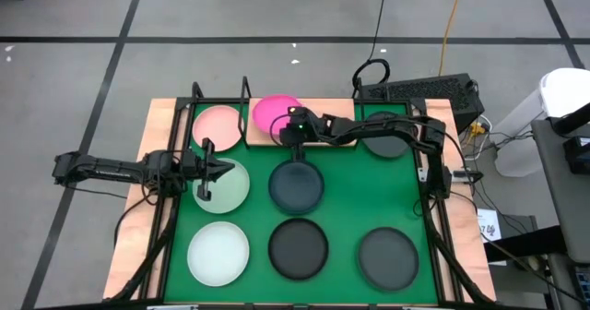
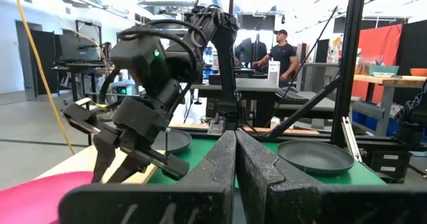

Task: Place and stack plates onto a shelf
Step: Put the pink plate on the shelf, then stack the green plate on top of the pink plate on the shelf

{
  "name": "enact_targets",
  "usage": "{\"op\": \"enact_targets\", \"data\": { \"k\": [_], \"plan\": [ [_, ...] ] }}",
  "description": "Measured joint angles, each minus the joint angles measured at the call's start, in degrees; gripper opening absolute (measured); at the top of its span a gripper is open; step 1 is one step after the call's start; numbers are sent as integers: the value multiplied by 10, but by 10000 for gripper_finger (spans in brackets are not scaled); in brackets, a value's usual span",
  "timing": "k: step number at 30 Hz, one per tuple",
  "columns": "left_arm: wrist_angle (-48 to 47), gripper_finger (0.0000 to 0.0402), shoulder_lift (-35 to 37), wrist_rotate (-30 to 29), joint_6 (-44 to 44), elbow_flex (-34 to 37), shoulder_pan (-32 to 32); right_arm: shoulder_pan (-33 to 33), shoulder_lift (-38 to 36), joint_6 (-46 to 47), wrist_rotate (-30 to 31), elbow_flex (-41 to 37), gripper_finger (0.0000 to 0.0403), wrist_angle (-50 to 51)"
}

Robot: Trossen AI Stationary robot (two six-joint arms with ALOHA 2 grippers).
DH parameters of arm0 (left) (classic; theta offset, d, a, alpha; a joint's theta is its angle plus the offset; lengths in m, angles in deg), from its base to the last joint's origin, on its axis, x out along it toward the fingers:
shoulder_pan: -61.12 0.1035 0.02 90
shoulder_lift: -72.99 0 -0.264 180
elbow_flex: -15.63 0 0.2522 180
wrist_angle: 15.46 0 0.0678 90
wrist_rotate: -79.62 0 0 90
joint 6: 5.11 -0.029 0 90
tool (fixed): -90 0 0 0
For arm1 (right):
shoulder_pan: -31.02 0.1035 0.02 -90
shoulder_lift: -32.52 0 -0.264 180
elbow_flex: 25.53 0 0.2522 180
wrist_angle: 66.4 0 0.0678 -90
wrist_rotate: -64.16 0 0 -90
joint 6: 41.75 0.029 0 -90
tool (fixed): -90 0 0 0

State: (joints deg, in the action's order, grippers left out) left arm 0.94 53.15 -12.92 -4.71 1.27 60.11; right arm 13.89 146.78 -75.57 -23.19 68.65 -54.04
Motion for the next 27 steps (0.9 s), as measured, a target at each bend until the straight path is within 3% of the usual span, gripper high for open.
{"op": "enact_targets", "data": {
  "k": [8, 13, 20, 27],
  "plan": [
    [0, 12, 0, 0, 0, 0, 0, 10, 0, 20, 0, 0, 73, 6],
    [0, 12, 0, 0, 0, 0, 0, 33, -37, 39, -4, 0, 94, 49],
    [1, 12, 0, 0, 0, 0, 0, 89, -175, 98, -14, -24, 103, 143],
    [1, 12, 0, 0, 0, 0, 0, 154, -356, 161, -12, -208, 92, 22]
  ]
}}
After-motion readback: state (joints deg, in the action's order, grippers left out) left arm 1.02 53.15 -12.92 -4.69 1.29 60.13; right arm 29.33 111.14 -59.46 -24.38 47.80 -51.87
